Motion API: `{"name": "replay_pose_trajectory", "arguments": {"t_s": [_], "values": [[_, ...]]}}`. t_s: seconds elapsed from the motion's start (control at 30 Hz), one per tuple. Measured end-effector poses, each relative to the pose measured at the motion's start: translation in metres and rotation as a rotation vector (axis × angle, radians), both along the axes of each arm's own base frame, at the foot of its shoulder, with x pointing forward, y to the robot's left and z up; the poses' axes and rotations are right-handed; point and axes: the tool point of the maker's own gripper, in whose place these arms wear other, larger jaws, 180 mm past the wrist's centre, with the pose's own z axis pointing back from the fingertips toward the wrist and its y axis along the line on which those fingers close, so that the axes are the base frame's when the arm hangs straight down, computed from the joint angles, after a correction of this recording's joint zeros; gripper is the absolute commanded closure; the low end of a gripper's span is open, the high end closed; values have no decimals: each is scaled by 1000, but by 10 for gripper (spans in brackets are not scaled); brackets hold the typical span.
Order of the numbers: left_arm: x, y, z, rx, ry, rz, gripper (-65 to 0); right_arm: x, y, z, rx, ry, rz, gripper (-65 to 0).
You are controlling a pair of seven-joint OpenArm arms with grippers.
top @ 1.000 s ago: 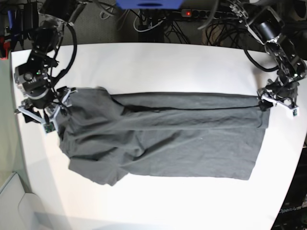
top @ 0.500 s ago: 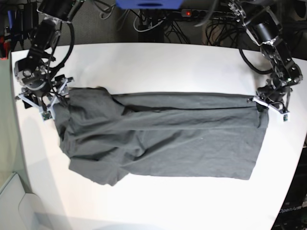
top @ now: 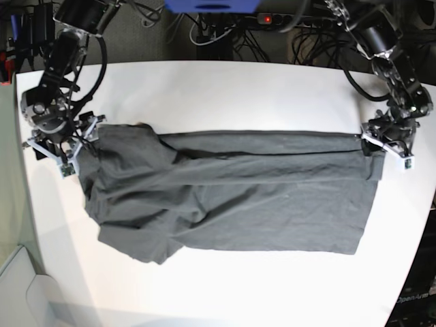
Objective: Layout the t-shirt on the table in an organized manner, then fold the t-shirt properly
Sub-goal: 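Grasp the corners of the folded edge with both grippers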
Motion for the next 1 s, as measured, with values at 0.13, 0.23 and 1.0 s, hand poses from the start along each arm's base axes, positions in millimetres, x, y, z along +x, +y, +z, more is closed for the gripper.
{"name": "replay_pose_trajectory", "arguments": {"t_s": [0.13,0.23,1.0], "values": [[-5,3,10,37,-18,-2,-486,0,0,0,1,-1,1,-439],[-3,3,14,40,-28,-4,-484,1,2,0,5,-3,1,-439],[-10,2,-5,7,10,8,-321,0,3,-1,9,-1,0,-439]]}}
